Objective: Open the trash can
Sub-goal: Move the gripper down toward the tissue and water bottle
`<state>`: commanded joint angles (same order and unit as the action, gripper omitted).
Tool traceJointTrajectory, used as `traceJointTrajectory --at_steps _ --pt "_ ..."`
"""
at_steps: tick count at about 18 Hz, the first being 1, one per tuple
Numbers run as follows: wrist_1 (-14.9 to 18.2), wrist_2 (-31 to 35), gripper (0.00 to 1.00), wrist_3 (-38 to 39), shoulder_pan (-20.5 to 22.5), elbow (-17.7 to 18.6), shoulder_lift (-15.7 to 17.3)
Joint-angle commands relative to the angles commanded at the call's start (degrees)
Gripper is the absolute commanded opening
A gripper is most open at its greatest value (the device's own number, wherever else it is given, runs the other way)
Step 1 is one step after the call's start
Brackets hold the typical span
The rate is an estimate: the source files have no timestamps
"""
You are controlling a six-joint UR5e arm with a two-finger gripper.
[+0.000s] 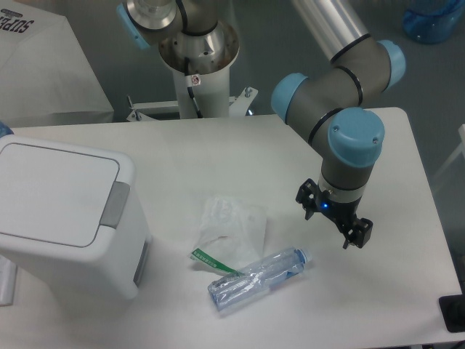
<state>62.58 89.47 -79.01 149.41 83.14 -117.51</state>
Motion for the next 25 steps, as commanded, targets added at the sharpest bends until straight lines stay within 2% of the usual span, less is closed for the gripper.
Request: traceJointTrajectory --at_steps 8,14,19,21,25 --pt "0.2 0.2 1.00 0.4 -0.5 -0.1 0.1" --pt "0.3 -0.1 1.00 4.4 -2.6 -0.4 0.2" --pt "0.4 -0.5 1.00 10.4 -5.2 -0.3 0.3" --pt "0.4 -1.6 1.00 15.3 -6.7 -0.3 0.4" --pt "0.4 -9.7 1.00 26.6 -7.9 -0.6 0.9"
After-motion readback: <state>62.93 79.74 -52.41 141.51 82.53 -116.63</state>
